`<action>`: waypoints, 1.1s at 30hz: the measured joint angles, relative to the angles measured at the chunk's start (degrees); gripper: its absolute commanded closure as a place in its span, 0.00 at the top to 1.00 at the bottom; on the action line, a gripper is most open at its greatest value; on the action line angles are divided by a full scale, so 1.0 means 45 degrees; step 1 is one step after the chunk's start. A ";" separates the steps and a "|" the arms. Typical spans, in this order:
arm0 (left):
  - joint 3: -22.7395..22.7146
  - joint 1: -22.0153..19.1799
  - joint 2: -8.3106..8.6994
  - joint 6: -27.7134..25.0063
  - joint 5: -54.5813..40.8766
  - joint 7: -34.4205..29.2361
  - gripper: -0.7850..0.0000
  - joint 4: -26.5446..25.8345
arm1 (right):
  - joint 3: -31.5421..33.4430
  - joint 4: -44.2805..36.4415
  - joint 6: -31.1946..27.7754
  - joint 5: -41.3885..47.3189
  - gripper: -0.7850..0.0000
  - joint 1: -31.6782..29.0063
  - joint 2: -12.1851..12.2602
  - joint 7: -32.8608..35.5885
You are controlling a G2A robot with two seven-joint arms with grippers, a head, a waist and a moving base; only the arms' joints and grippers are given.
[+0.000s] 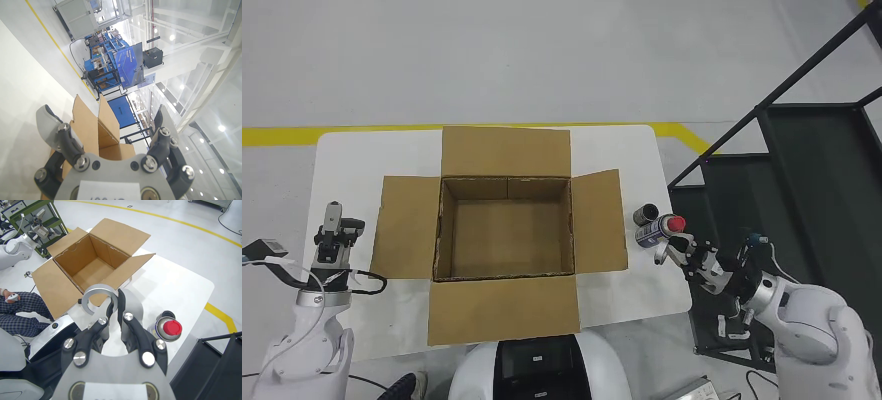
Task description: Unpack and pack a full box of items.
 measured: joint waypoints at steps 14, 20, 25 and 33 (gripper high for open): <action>0.0000 0.0000 0.0000 0.0000 0.0000 0.0000 1.00 0.0000 | 0.0268 -0.0137 0.0437 -0.1331 0.00 -0.0218 0.0075 -0.0165; 0.0000 0.0000 0.0000 0.0000 0.0000 0.0000 1.00 0.0000 | -0.0550 0.0104 0.1409 -0.4947 0.00 -0.0887 -0.0013 -0.1361; 0.0000 0.0000 0.0000 0.0000 0.0000 0.0000 1.00 0.0000 | -0.1595 0.1180 0.2958 -0.8403 0.00 -0.1203 -0.0064 -0.3106; 0.0000 0.0000 0.0000 0.0000 0.0000 0.0000 1.00 0.0000 | -0.2924 0.2850 0.5559 -1.2098 0.00 -0.0960 -0.0060 -0.4765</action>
